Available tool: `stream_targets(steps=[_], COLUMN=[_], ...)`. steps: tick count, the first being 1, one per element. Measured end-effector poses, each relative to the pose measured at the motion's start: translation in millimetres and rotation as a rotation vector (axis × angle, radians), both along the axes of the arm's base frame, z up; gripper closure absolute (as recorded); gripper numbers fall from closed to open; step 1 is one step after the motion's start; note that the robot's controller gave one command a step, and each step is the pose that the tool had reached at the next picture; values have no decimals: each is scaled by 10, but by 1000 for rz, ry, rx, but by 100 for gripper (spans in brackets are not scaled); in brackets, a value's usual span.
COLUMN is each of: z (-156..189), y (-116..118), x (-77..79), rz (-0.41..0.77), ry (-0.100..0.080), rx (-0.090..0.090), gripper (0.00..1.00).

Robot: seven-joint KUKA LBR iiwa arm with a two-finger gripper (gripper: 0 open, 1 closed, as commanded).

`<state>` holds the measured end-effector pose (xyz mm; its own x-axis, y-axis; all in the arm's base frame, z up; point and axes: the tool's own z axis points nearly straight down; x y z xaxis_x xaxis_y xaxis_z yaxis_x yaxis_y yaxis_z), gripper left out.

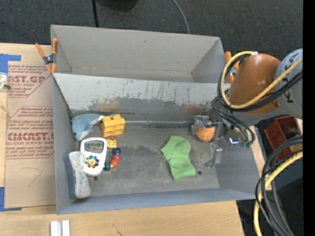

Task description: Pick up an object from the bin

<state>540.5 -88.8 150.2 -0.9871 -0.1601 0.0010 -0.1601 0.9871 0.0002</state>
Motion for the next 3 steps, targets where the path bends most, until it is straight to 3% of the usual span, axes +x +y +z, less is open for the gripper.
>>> stream_targets(steps=[1, 2, 3], z=[-352, -654, -767], y=[227, 491, 988], x=[45, -20, -100], rz=[45, 198, 253], ry=[-13, -1, -14], rx=[-2, 0, -2], gripper=[0, 0, 100])
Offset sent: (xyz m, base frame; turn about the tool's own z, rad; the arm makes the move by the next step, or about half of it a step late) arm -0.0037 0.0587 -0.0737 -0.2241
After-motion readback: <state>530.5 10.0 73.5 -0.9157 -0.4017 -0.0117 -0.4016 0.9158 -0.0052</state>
